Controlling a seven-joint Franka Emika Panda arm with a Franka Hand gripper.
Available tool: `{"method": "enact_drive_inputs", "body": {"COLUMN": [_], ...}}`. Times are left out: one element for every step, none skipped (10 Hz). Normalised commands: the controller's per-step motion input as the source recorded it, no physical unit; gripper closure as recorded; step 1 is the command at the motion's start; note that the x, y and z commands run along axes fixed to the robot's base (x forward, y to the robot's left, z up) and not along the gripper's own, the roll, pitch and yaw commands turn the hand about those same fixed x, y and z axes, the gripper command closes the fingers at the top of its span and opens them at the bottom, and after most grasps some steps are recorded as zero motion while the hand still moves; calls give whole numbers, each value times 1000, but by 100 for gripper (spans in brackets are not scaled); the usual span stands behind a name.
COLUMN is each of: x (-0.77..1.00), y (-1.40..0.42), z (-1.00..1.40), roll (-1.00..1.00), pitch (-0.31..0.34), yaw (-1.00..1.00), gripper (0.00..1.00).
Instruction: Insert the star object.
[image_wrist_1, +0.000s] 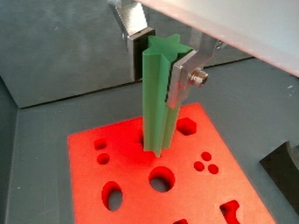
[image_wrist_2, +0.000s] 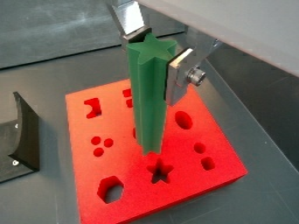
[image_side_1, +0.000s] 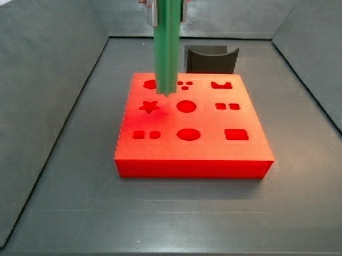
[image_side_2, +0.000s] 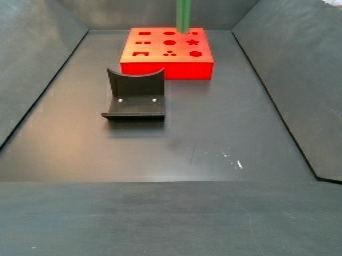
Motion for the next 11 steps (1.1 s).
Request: {"method": "enact_drive_inputs", "body": {"x": [-151, 0, -109, 0, -63, -214, -211, -111, -14, -143, -197], "y": [-117, -114, -43, 0, 106, 143, 83, -20, -100, -97, -117], "z": [-51, -203, -249, -254, -277, -300, -37, 74, 0, 0, 0], "roll": [0, 0, -23, -16, -9, -3, -41, 0, 19, 0, 0], "pitch": [-50, -37, -101, -87, -76, -63, -34, -19, -13, -49, -59], "yaw": [-63, -100, -131, -169, -163, -100, 0, 94, 97, 0, 0], "gripper": [100, 100, 100, 100, 100, 100, 100, 100, 100, 100, 100]}}
